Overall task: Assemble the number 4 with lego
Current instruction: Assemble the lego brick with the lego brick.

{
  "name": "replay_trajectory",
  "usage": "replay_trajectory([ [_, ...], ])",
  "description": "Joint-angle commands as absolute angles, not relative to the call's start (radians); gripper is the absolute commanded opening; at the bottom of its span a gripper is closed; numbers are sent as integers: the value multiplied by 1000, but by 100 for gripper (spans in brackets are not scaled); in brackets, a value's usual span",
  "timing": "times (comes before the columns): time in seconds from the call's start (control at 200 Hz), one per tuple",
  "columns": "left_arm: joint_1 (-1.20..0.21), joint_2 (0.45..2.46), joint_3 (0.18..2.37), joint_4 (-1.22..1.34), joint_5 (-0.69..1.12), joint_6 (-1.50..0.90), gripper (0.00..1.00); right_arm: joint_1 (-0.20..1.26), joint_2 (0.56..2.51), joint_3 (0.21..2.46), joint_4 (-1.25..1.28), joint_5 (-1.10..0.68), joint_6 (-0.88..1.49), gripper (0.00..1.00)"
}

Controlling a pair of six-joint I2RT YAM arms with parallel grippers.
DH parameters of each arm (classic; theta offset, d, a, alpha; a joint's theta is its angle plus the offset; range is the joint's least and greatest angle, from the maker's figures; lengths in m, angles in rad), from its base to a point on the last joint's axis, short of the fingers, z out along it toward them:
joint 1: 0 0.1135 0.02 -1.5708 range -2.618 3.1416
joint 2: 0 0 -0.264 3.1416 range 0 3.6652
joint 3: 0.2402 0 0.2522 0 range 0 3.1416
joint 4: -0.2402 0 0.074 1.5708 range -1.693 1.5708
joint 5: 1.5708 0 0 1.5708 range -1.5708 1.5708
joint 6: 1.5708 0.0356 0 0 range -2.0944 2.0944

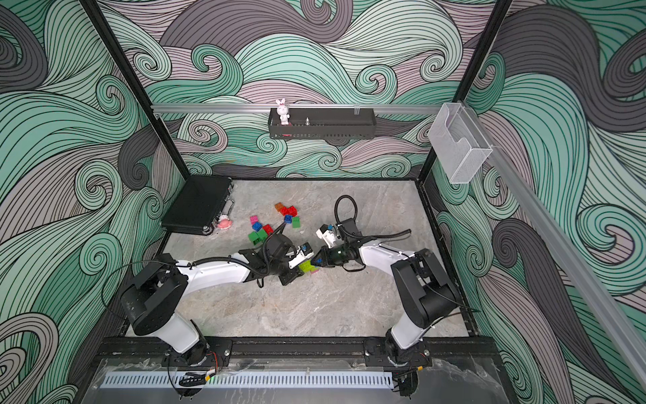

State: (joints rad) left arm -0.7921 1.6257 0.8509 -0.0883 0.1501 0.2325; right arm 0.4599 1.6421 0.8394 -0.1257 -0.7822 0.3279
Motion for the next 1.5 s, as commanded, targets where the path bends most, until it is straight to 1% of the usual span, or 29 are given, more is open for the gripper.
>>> replay_trajectory([
  [0.0,-788,1647,879,-104,158,228,0,467,1674,860,-174,-737,305,0],
  [0.145,-788,1651,887,-122,170,224,0,467,1693,853,-225,-617,332,0],
  [0.44,-788,1677,948,-211,175,227,0,466,1737,828,-295,-497,348,0],
  [0.485,-788,1682,957,-227,173,227,7,468,1739,826,-303,-484,347,0],
  [0.55,-788,1685,967,-240,173,226,24,466,1748,827,-314,-471,347,0],
  [0.615,-788,1676,974,-244,176,220,35,466,1757,825,-318,-462,348,0],
  [0.776,-788,1651,981,-243,180,199,56,467,1752,821,-313,-454,357,0],
  [0.831,-788,1654,987,-241,167,195,60,466,1746,822,-313,-456,359,0],
  [0.951,-796,1661,996,-217,98,191,63,467,1737,825,-308,-468,365,0],
  [1.196,-797,1685,1008,-202,-34,191,63,468,1720,821,-295,-480,390,0],
  [1.336,-798,1676,1002,-194,-27,180,63,469,1703,833,-290,-500,411,0],
  [1.401,-798,1679,1005,-196,4,179,64,471,1701,836,-283,-503,424,0],
  [1.496,-799,1687,1005,-191,40,182,67,474,1693,831,-265,-507,450,0],
])
